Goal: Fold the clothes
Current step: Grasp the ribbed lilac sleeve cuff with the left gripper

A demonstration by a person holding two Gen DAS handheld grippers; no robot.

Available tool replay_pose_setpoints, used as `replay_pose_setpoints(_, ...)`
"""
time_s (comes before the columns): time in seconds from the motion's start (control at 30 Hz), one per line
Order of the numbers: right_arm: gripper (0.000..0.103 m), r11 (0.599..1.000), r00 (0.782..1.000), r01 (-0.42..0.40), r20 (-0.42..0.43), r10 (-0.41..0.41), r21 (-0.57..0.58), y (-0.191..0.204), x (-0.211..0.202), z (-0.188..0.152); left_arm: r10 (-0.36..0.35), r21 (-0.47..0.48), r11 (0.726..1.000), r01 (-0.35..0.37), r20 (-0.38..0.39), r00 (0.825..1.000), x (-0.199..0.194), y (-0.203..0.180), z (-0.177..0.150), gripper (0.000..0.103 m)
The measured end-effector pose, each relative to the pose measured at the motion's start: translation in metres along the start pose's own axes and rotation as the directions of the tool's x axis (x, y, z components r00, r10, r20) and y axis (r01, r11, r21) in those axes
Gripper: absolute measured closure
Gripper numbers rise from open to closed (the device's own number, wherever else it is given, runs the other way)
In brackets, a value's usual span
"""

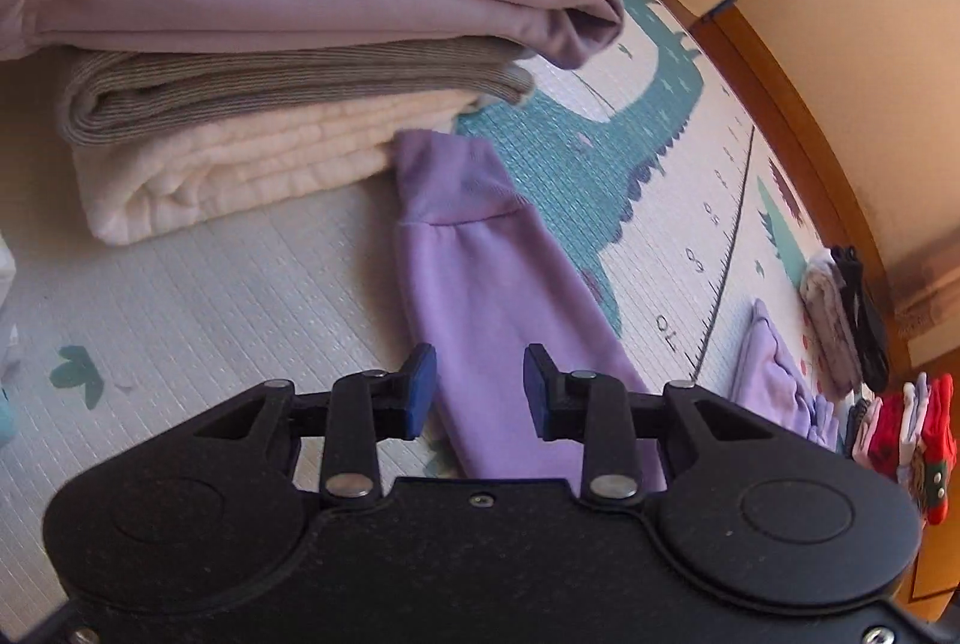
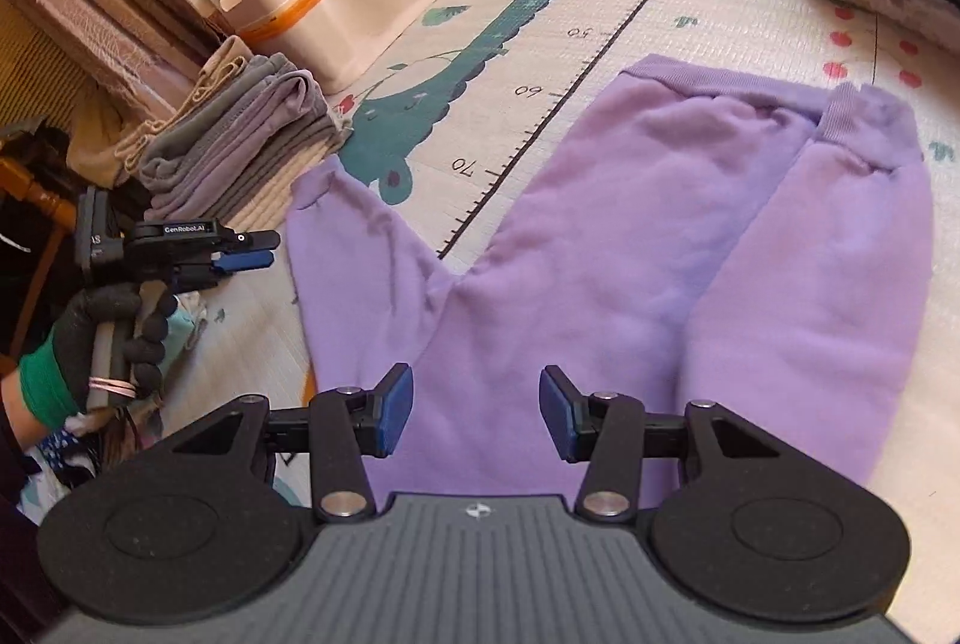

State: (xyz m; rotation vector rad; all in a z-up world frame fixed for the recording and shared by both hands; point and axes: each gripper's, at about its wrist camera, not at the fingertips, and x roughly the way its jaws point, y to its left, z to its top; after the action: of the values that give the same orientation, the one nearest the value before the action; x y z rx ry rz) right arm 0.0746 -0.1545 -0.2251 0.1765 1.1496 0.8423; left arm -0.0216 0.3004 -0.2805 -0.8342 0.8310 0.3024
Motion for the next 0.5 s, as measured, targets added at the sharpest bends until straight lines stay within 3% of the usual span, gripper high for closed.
replay_pose_setpoints(0.17, 0.054, 0.999, 0.997, -0.033, -0.064, 0.034, 0.027, 0.031, 0.032, -0.013, 0.01, -0.07, 0.998, -0.007, 0.044, 0.999, 0.004, 0.022, 0.012, 0.074)
replay_pose_setpoints(0.5, 0.049, 0.964, 0.999, -0.042, -0.009, 0.046, 0.263, 0.036, 0.042, -0.022, -0.028, -0.134, 0.99, 0.037, 0.069, 0.997, 0.012, 0.041, 0.024, 0.074)
